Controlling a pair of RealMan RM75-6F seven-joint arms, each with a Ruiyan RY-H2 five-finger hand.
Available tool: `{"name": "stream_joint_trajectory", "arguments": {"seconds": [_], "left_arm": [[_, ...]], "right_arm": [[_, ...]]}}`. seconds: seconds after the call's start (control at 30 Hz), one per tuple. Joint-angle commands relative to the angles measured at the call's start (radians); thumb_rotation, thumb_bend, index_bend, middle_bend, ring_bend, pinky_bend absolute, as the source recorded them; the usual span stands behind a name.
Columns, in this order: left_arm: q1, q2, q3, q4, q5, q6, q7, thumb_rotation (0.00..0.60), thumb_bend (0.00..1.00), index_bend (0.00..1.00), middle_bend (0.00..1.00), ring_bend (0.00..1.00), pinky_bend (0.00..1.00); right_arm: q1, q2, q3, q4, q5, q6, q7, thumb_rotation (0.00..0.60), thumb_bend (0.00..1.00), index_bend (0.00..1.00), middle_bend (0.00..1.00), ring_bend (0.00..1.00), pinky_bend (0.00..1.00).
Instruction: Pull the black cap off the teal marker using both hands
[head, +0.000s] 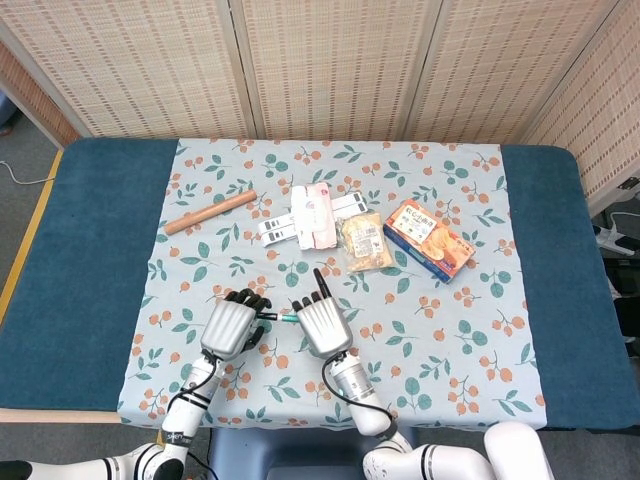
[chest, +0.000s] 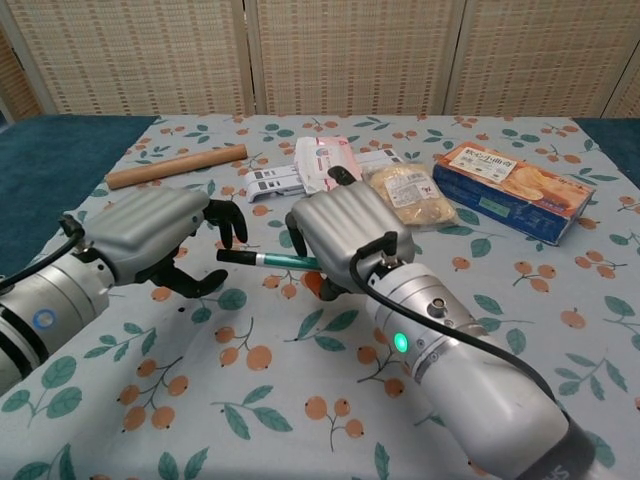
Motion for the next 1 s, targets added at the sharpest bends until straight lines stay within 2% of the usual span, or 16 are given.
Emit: {"name": "stream_joint_trajectory", "arguments": {"seconds": [0.03, 0.4, 0.7, 1.0], "left_arm": [[-0.011, -0.014, -0.005, 0.017, -0.017, -0.006, 0.008, 0.600, 0.37, 0.37, 0.38, 0.24, 0.35], [-0.027, -0.028, 0.000, 0.048, -0.022, 0.003, -0.011, 0.600, 0.36, 0.46, 0.43, 0.27, 0.36], [-0.033, -0.027, 0.008, 0.043, -0.021, 0.013, -0.016, 0.600, 0.36, 0.48, 0.46, 0.29, 0.36], [-0.037, -0.022, 0.015, 0.048, -0.018, 0.022, -0.024, 0.600, 0.36, 0.52, 0.54, 0.32, 0.37]], "right_arm": [[0.001, -0.006, 0.001, 0.005, 0.000, 0.000, 0.005, 0.600, 0.33, 0.99, 0.87, 0.46, 0.00], [0.003, -0.017, 0.002, 0.019, 0.002, -0.005, 0.014, 0.600, 0.33, 0.99, 0.87, 0.46, 0.00], [0.001, -0.024, -0.003, 0.020, 0.003, -0.006, 0.013, 0.600, 0.33, 0.99, 0.87, 0.46, 0.00], [-0.001, -0.023, -0.002, 0.016, 0.002, -0.005, 0.015, 0.600, 0.33, 0.99, 0.87, 0.46, 0.00]]}}
